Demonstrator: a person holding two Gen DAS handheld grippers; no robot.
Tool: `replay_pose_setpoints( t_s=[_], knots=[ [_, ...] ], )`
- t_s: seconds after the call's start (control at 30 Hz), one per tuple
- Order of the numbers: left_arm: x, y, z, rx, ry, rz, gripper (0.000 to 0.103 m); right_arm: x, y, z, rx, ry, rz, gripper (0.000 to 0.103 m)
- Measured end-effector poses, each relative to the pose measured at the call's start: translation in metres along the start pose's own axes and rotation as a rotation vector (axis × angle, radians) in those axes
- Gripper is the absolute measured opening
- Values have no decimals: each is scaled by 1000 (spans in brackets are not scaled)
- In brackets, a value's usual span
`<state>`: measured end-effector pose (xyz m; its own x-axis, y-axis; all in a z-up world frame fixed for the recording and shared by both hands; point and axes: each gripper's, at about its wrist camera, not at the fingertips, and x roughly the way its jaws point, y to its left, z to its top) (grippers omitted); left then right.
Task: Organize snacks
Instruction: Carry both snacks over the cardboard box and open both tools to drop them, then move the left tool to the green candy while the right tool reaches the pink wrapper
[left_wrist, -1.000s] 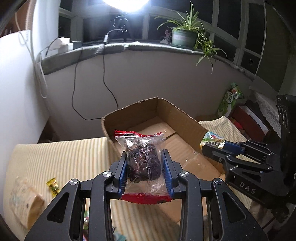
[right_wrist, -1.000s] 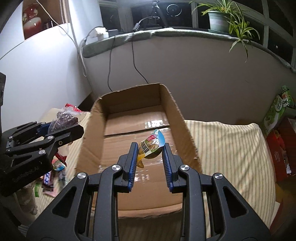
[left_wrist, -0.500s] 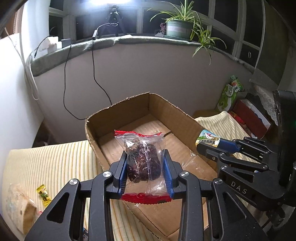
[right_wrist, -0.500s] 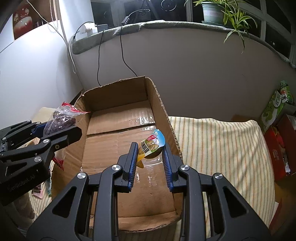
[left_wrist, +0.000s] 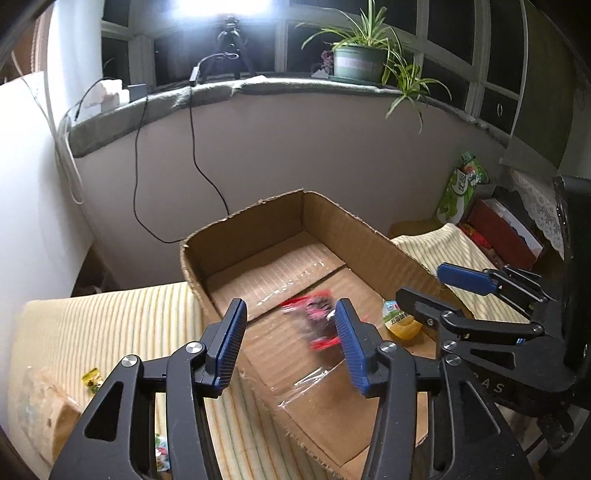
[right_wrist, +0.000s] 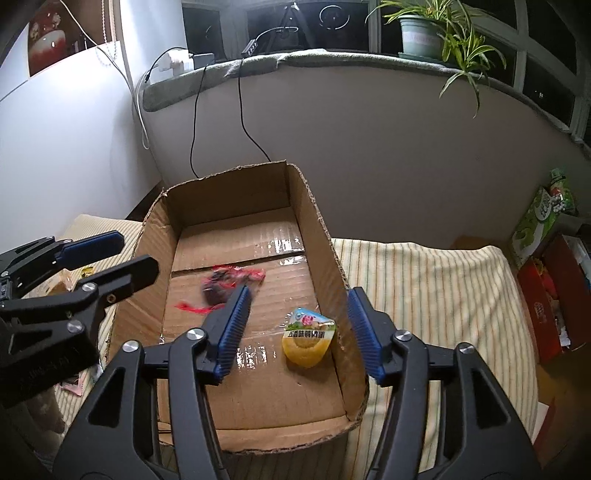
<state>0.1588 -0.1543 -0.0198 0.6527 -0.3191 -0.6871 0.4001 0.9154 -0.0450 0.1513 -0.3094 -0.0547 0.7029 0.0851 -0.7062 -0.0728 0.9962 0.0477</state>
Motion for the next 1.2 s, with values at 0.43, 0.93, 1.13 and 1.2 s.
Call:
replay_pose_setpoints(
  t_s=[0.43,0.93,1.13,1.2],
  knots=[
    [-61,31,-32,-28,-105,-30,49,-49,36,-11,-48,-65,44,62],
    [-123,128,-112,-164,-76,103,49,-68,112,-43,-176,-34,198,71],
    [-125,153,-148,-205,-4,123,42,-61,136,-57,-224,17,257,71],
    [-126,158,-159,-218,19,117,39,-58,144,-64,-237,39,287,71]
  ],
)
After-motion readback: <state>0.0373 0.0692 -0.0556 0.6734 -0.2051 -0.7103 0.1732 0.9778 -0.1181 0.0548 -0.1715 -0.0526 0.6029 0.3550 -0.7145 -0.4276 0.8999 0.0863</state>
